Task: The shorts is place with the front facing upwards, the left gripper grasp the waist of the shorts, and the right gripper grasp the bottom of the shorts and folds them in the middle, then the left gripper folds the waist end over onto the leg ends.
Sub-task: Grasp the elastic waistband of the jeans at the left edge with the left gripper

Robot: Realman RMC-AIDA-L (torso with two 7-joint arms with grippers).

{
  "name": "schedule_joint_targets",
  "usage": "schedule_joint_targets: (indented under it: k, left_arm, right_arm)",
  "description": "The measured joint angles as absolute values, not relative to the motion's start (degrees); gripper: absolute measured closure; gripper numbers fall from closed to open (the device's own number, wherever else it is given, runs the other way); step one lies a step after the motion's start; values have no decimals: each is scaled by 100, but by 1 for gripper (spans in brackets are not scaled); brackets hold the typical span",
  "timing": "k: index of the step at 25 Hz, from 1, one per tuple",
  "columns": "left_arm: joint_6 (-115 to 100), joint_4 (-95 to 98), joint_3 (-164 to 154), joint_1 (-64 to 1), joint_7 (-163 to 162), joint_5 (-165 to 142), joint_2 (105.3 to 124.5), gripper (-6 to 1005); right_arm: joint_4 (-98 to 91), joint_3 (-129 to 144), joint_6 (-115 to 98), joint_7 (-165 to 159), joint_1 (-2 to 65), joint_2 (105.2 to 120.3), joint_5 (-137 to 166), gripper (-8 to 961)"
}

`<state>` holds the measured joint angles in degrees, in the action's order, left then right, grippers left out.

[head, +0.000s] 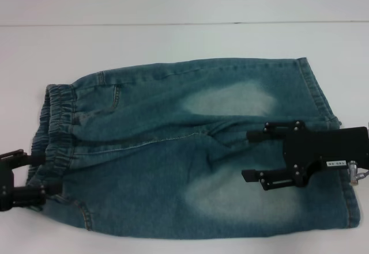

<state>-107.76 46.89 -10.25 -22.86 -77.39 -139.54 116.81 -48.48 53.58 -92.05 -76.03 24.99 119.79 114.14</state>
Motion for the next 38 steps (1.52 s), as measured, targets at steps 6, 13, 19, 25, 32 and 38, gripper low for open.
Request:
schedule_joint_targets:
  k: [6,13,19,25,32,38]
  left_arm:
    - [-10714,5239,-1310,-2389,-8833,-13957,11686,124]
    - [-10527,6040,-2092,-2460,-10050,-14150,11729,129]
    - [-10246,6224,-2518,-2662,-10723,-14889,11734,133]
    - [-10110,6312,-2947,-2830,-11169,-15570,11750,137]
    - [-10271,6435,-3149,-2845,-11347,-15810,11800,142]
    - [-10277,6442,-3180,-2853,-11376,-15905,11839,147]
  right_arm:
    - [-4872,5346,-9185,-7584,2507,11979,11407,104]
    - [-4890,5343,-9168,-7579,2516,11979,11407,108]
    - [-4895,5343,-9164,-7574,2530,11979,11408,111]
    - [-4896,5343,-9150,-7569,2556,11980,11408,114]
    - [-4898,5343,-9123,-7574,2576,11972,11408,118]
    - [-4904,5343,-9122,-7576,2621,11961,11408,121]
